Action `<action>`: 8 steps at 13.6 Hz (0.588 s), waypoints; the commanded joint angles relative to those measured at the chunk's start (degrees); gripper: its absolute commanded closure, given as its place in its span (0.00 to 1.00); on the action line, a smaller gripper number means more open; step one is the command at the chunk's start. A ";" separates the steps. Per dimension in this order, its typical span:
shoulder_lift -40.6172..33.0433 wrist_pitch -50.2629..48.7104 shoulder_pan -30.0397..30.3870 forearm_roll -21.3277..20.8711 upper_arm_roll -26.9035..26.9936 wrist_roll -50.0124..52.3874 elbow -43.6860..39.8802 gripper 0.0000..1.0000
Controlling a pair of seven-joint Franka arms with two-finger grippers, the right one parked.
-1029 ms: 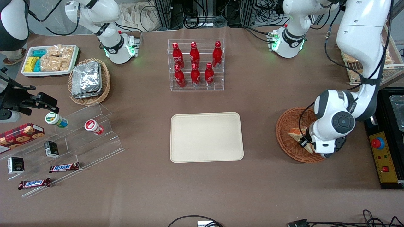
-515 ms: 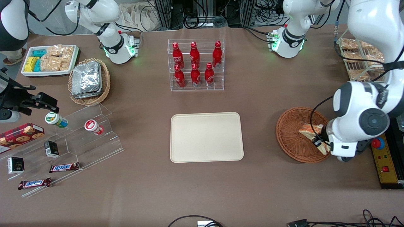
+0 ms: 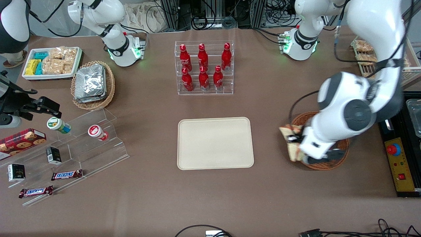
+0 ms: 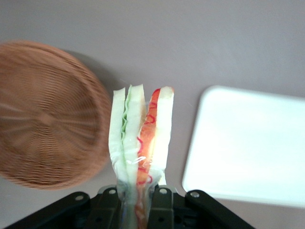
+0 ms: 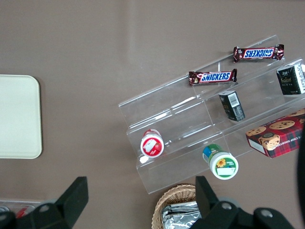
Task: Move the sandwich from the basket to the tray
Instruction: 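Carry the sandwich with the left gripper over to the cream tray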
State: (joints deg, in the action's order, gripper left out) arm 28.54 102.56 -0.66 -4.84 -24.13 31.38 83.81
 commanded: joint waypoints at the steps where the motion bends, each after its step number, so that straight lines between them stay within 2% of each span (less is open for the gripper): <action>1: 9.40 1.93 -5.47 -0.52 -0.65 -0.97 -4.96 0.96; 4: 17.41 8.86 -9.88 -2.53 -0.39 -0.44 -6.82 0.92; 6: 19.45 10.03 -10.94 -2.63 -0.39 -0.44 -6.73 0.88; 7: 19.80 10.03 -11.82 -2.80 -0.39 -0.26 -6.56 0.80; 8: 20.15 10.03 -12.26 -2.80 -0.39 1.48 -6.12 0.59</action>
State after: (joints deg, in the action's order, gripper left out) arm 48.20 113.86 -11.65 -6.77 -24.65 31.42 79.70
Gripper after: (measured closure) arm 0.802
